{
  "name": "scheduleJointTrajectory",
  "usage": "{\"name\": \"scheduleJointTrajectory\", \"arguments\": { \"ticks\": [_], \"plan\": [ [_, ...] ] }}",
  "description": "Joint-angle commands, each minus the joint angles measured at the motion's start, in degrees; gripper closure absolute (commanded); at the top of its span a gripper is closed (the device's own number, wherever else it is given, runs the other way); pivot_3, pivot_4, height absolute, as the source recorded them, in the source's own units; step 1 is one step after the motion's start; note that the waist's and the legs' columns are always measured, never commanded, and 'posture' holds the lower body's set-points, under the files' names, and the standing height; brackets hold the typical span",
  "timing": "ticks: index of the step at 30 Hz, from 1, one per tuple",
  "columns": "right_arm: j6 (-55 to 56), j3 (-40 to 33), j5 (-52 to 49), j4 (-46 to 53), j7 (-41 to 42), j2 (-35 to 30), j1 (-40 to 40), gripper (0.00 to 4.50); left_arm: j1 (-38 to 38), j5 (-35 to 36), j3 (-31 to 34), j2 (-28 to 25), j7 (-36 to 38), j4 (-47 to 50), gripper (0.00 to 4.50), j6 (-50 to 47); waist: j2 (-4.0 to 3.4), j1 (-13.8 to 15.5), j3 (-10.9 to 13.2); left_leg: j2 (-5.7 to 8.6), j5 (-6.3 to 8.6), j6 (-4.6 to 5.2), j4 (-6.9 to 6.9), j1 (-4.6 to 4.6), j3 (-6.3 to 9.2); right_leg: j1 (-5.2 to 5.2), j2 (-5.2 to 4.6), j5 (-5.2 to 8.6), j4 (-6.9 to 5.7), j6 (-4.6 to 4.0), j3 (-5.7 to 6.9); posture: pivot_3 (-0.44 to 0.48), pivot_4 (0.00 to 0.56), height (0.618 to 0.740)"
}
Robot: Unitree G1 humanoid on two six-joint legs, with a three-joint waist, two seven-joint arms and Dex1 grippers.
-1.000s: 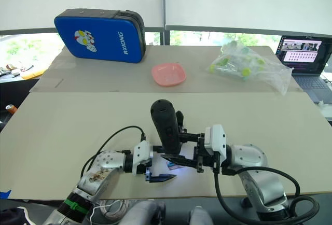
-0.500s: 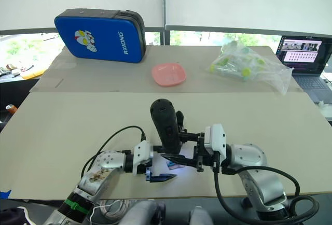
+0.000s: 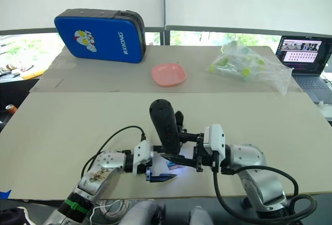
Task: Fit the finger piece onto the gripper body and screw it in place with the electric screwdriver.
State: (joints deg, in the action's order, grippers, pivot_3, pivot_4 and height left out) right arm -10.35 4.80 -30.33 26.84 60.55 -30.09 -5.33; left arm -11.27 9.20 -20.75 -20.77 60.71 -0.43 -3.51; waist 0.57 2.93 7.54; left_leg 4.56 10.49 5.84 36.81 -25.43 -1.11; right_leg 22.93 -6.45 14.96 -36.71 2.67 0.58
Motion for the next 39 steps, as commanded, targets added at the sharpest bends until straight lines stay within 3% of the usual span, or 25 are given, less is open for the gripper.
{"name": "scheduleJointTrajectory", "arguments": {
  "ticks": [1,39],
  "plan": [
    [1.1,-0.27,-0.22,1.26,-0.44,-0.08,-0.72,2.6,0.77,-0.42,-1.6,0.29,-0.17,-0.97,0.03,-1.25,0.0,0.0,0.0,0.0,0.0,0.0,0.0,0.01,0.0,0.0,0.0,0.0,0.0,0.0,0.0,0.0,0.15,0.74],
    [-1.83,0.9,-0.15,0.56,-2.7,-1.28,-0.52,2.6,0.95,-0.26,-1.48,0.03,-0.49,-0.74,0.03,-1.6,0.0,-0.01,-0.01,0.0,0.0,0.0,0.0,0.12,0.01,-0.13,0.0,0.0,0.03,0.0,0.0,0.0,0.15,0.74]
  ]
}}
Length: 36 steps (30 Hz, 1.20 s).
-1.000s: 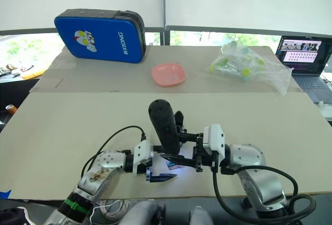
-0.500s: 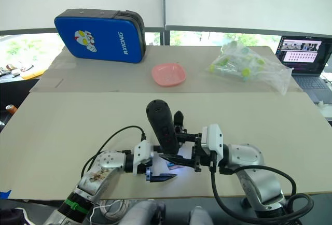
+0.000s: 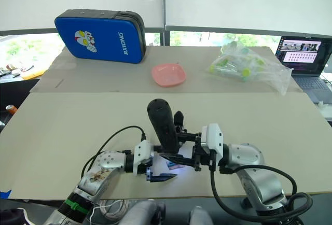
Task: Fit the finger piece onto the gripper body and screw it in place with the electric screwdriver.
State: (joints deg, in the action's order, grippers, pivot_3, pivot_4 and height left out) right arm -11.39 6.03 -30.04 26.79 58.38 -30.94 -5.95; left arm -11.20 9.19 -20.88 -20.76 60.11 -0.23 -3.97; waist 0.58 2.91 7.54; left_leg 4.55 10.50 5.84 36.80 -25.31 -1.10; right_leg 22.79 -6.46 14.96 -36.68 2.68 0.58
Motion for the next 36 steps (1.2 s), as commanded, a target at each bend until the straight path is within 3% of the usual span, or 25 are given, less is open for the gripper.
{"name": "scheduleJointTrajectory", "arguments": {
  "ticks": [1,29,36],
  "plan": [
    [-0.66,-0.46,-0.75,0.75,-0.49,-0.33,0.01,2.6,0.91,-0.21,-1.32,-0.02,0.14,-0.93,0.03,-1.14,0.0,0.0,0.0,0.0,0.0,0.0,0.0,0.0,0.0,0.0,0.0,0.0,0.0,0.0,0.0,0.0,0.15,0.74],
    [-2.93,-3.49,-7.22,5.4,-0.98,-1.54,-2.76,2.6,2.76,6.43,3.03,-2.94,4.1,1.88,0.03,1.04,0.0,-0.76,0.01,-0.02,0.02,0.01,-0.06,-0.01,0.0,0.06,0.0,0.0,0.05,0.0,-0.02,0.0,0.15,0.74],
    [-5.0,-4.72,-9.64,7.46,-1.88,-1.89,-4.21,2.6,3.71,10.96,6.19,-3.82,5.52,4.21,0.03,0.59,0.0,-0.74,0.03,-0.02,0.02,0.01,-0.07,-0.04,0.0,0.08,0.0,0.01,0.05,0.0,-0.02,0.0,0.15,0.74]
  ]
}}
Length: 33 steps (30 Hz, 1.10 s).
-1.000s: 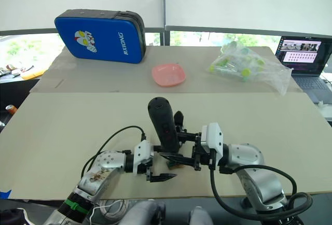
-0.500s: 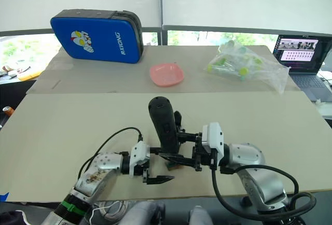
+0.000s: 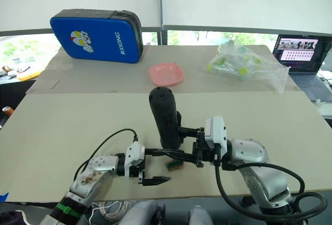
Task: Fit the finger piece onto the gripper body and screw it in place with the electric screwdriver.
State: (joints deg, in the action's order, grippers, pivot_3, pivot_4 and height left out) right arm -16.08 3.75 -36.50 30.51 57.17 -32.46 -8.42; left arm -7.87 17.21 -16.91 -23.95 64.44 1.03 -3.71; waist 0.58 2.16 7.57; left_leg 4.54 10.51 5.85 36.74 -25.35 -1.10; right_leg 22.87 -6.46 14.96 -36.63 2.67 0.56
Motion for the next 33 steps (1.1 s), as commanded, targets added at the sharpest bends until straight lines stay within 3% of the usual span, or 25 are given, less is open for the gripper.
{"name": "scheduleJointTrajectory", "arguments": {
  "ticks": [1,5,13,20,24,28,33],
  "plan": [
    [-0.7,-2.71,-3.71,4.06,-0.9,-0.48,-2.0,2.6,0.6,3.94,2.79,-0.93,1.74,3.42,0.03,0.13,0.0,0.02,0.0,0.0,0.0,0.0,0.0,-0.02,0.0,0.02,0.0,0.0,0.0,0.0,0.0,0.0,0.15,0.74],
    [-3.92,-4.45,-7.95,5.97,-3.97,-0.3,-4.59,2.6,1.61,8.96,6.4,-3.05,4.82,5.76,0.03,-0.58,-0.01,-0.07,0.02,0.0,0.0,0.0,0.0,-0.08,0.0,0.1,0.0,0.0,0.0,0.0,-0.02,0.0,0.15,0.74],
    [-8.86,-7.24,-14.54,8.31,-7.87,-1.79,-11.09,2.6,0.98,15.9,12.56,-5.8,4.39,10.42,0.03,-5.64,0.0,0.0,0.05,0.0,0.0,0.0,0.0,-0.19,0.0,0.19,0.0,0.0,0.01,-0.01,0.0,0.0,0.15,0.74],
    [-11.69,-9.88,-19.73,9.61,-10.69,-3.79,-15.2,2.6,-1.04,17.9,15.07,-6.52,2.76,11.0,0.03,-9.42,0.01,-0.03,0.05,0.0,0.0,0.0,0.0,-0.19,0.0,0.19,0.0,0.0,0.0,0.0,0.0,0.0,0.15,0.74],
    [-12.64,-10.37,-21.66,9.95,-11.57,-4.65,-16.55,2.6,-3.43,13.37,14.89,-5.16,0.84,7.48,0.03,-5.66,0.01,0.04,0.06,0.0,0.0,0.0,0.0,-0.2,-0.01,0.19,0.0,0.0,0.01,0.0,0.01,0.0,0.15,0.74],
    [-13.22,-10.79,-23.09,10.08,-12.16,-5.46,-17.38,2.6,-6.37,5.74,11.19,-4.57,-0.87,1.08,0.03,-2.5,0.04,0.07,0.07,0.0,0.0,0.0,0.0,-0.2,-0.02,0.18,0.0,0.0,0.02,-0.01,0.0,0.0,0.15,0.74],
    [-13.85,-11.01,-24.63,10.54,-12.41,-6.08,-17.06,2.6,-7.89,1.24,7.9,-2.43,-0.35,-5.7,0.03,1.36,0.07,0.06,0.09,0.0,0.0,0.01,0.0,-0.24,-0.02,0.21,0.0,-0.01,0.02,-0.01,0.0,0.0,0.15,0.74]
  ]
}}
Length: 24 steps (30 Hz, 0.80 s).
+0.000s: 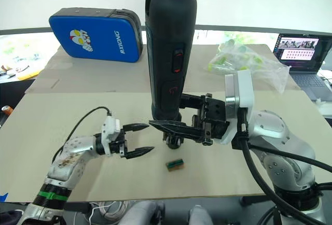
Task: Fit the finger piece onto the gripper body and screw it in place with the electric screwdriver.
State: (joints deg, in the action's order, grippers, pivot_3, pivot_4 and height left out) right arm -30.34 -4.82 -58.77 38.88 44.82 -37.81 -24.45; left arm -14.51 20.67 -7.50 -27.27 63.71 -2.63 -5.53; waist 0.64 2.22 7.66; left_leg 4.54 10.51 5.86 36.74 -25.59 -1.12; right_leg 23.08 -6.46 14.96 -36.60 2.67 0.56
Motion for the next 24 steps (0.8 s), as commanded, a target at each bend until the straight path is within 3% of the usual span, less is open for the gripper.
{"name": "scheduleJointTrajectory", "arguments": {
  "ticks": [1,19,24],
  "plan": [
    [0.31,-2.47,-2.41,2.23,-0.02,-0.85,-0.98,2.6,-1.61,-2.59,-2.05,1.53,0.56,-2.86,0.03,3.7,0.01,0.0,0.01,0.0,0.0,0.0,0.0,-0.01,0.0,0.01,0.0,0.0,0.0,0.0,0.0,0.0,0.15,0.74],
    [0.34,-3.06,-3.05,2.96,-0.85,-2.32,0.56,2.6,-6.47,-12.17,-9.05,12.7,-7.39,-10.56,0.03,4.68,0.12,0.17,0.07,0.0,0.0,0.02,0.03,-0.15,0.0,0.05,-0.04,-0.02,0.02,0.03,0.01,0.0,0.15,0.74],
    [0.5,-2.9,-2.7,3.24,-1.3,-2.15,0.63,2.6,-6.06,-13.64,-9.4,12.56,-8.15,-10.62,0.03,4.55,0.12,0.2,0.07,0.0,0.0,0.03,0.04,-0.15,0.0,0.05,-0.03,-0.03,0.02,0.05,0.02,0.0,0.15,0.74]
  ]
}}
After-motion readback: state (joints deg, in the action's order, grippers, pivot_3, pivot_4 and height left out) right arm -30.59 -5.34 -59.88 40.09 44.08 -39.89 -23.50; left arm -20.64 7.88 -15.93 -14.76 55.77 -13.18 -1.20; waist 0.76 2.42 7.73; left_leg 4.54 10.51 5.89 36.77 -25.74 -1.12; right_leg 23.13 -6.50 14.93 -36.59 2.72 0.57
